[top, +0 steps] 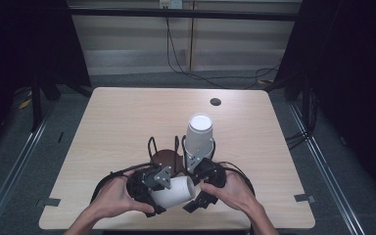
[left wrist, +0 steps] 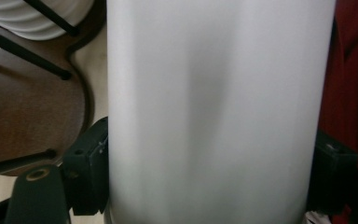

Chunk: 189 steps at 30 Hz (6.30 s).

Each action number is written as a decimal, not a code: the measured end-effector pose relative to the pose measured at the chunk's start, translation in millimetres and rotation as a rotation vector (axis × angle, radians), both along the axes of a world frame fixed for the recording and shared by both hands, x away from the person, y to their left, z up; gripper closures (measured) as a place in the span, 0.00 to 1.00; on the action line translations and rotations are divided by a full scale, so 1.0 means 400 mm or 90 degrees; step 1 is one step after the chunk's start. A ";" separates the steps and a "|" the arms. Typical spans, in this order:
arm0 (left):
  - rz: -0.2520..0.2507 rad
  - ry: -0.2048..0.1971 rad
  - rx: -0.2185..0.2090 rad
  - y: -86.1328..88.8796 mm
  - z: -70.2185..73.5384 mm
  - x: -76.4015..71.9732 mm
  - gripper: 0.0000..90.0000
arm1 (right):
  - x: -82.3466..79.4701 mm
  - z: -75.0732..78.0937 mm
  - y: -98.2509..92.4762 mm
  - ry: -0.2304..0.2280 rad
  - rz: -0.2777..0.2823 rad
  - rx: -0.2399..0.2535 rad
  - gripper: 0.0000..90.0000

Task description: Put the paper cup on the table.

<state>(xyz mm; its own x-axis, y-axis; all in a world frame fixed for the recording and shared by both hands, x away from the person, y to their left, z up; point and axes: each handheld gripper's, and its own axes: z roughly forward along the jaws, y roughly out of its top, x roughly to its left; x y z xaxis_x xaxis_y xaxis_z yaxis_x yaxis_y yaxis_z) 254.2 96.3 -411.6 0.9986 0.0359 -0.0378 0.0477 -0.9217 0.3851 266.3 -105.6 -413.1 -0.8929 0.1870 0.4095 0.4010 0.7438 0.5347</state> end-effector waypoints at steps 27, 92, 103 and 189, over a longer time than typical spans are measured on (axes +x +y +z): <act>-0.034 0.013 0.009 -0.034 -0.026 -0.019 0.20 | -0.007 -0.012 0.019 -0.016 0.024 -0.029 0.27; 0.121 0.037 -0.319 0.132 0.025 0.025 0.17 | 0.001 -0.025 -0.060 -0.009 -0.054 0.028 0.28; 0.193 0.062 -0.387 0.187 -0.005 0.035 0.18 | 0.007 -0.029 -0.091 -0.022 -0.101 0.068 0.27; 0.172 0.075 -0.542 0.136 -0.003 0.013 0.11 | -0.009 -0.023 -0.071 -0.085 -0.080 0.269 0.25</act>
